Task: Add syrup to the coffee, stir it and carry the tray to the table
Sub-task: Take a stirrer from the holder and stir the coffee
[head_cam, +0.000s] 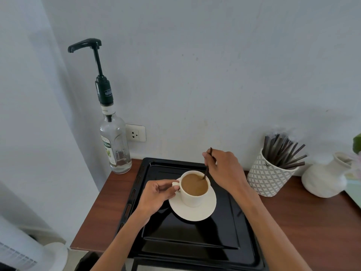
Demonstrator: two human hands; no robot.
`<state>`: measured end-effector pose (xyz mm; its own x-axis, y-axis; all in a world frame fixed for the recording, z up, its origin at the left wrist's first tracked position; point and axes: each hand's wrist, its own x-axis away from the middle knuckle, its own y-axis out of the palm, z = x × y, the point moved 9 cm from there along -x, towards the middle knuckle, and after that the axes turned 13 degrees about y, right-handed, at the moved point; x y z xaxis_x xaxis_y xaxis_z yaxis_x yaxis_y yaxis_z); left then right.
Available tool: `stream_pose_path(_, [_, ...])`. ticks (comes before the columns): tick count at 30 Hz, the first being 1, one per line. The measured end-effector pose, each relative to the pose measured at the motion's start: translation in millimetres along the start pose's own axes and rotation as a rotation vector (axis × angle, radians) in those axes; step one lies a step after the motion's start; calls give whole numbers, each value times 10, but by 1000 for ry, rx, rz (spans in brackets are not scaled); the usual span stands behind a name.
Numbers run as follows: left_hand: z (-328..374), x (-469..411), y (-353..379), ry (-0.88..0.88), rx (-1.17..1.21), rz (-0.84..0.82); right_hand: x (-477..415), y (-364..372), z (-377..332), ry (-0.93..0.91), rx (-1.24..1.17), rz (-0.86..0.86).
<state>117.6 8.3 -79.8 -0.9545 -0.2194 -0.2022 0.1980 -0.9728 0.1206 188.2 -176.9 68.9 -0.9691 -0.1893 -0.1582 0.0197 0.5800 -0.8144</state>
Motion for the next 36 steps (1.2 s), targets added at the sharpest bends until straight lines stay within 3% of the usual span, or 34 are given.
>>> stream_pose_path(7, [-11,-25,-12,17,-35,-18,177,185,34,64,-259,-145])
stream_pose_path(14, [48,-19,2,32,-33,-7,43,78,32,65,-68,21])
stream_pose_path(21, [68,-1,3,47,-27,-7,124,223,62,101,-241,-107])
stream_pose_path(30, [63,-21,-7,43,-45,-26,73,-40,140,102,-54,49])
stream_pose_path(36, [27,-33,-12,38,-48,-44,174,138,123,111,-179,-65])
